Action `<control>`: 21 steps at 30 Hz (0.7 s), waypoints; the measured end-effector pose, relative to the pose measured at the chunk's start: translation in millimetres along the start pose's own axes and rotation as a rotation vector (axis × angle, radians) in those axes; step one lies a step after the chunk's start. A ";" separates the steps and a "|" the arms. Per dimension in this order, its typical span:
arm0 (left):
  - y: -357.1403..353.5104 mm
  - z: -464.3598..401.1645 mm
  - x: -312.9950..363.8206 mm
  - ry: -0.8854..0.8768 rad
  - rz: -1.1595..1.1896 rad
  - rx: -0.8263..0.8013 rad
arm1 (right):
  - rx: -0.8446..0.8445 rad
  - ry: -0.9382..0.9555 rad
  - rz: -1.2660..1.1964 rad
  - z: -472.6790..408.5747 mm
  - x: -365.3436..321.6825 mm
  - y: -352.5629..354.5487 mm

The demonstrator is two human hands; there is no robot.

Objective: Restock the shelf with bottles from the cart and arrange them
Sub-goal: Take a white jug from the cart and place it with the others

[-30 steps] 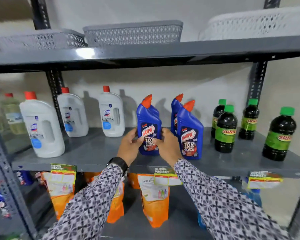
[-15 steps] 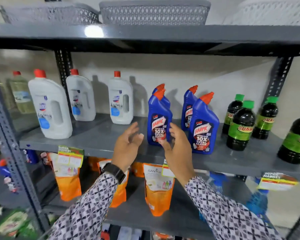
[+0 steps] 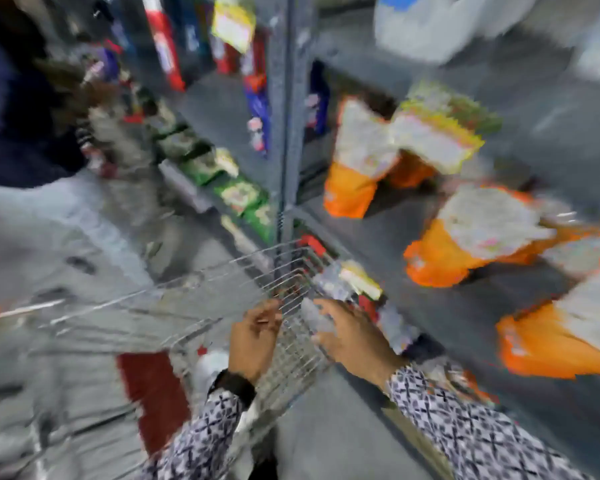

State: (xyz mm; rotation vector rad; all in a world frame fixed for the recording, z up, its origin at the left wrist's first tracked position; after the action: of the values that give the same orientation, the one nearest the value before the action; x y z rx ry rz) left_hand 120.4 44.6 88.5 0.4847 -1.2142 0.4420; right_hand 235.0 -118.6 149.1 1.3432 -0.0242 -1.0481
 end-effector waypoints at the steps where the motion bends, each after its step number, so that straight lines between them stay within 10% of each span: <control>1: 24.3 -9.5 -30.3 0.105 -0.001 0.033 | -0.120 -0.019 0.009 -27.4 1.8 -28.2; 8: 132.6 -35.7 -185.9 0.658 0.047 0.190 | -0.789 -0.195 0.098 -162.4 22.0 -215.9; 21: 119.3 -45.8 -318.3 1.093 0.475 0.219 | -0.698 -0.447 0.179 -221.1 24.7 -397.2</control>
State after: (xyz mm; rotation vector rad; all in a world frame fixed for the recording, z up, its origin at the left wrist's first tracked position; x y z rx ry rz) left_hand -3.8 148.0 -214.1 0.0704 -0.1956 1.0779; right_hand 136.6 89.2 -243.8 0.4581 -0.1003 -1.0509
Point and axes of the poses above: each hand's wrist, its own z-axis away from the middle knuckle, its own y-axis out of the back of the hand, x = y × z, the point moved 3 cm from there along -z, towards the middle knuckle, and after that the axes turned 5 degrees about -x, right-handed, at the moved point
